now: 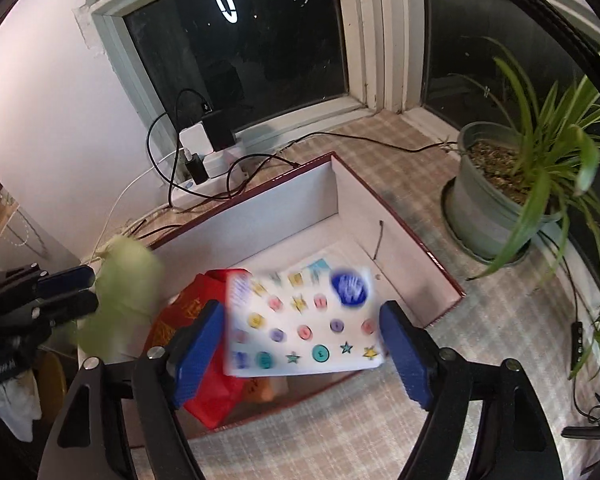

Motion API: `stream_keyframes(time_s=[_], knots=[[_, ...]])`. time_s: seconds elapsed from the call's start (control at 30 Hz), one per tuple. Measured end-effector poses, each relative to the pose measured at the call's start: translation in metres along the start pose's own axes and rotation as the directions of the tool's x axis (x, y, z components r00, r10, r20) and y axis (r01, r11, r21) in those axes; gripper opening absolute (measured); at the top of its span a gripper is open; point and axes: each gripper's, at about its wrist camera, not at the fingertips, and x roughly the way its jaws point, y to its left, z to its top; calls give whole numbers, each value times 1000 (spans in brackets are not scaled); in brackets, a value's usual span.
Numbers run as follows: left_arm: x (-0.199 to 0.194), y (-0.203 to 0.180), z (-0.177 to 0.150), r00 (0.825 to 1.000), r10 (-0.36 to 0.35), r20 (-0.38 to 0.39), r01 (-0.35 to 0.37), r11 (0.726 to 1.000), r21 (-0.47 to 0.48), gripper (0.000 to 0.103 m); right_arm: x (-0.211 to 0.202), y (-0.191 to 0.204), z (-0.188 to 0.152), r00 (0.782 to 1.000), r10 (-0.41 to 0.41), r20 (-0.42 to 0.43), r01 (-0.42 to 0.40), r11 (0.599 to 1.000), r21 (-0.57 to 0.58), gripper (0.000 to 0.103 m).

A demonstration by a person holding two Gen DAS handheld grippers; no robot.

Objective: Organize soft objects
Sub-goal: 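Open the right gripper to drop the tissue pack while the left gripper releases the cloth into the box, then move both tools toward the black glove on the table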

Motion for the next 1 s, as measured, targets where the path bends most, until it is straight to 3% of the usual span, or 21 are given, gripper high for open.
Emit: stream_keyframes(time_s=[0.07,0.2,0.47,0.77,1.0], knots=[[1,1,2,1000,-8,-2,8,1000,-6,49,3,-1,2,1000,15,-4,-15,1000,17,83],[0,4,5,1000,-11,9,11,1000,-24,50,4,-2,2,999,34,0,-34,999,40,84],[-13,-2,5,998,-43,35,44,999,-26,50,-35,-12,-19,994,19,111,-28,996,84,84],[-20,-51,-2,990,-136,42,133,989,71,50,-106,-33,-101,975,-72,209,33,982,187,84],[-12,-100,-17,976,-219,-8,217,964,154,50,-150,-54,-182,953,-184,240,101,942,320,84]])
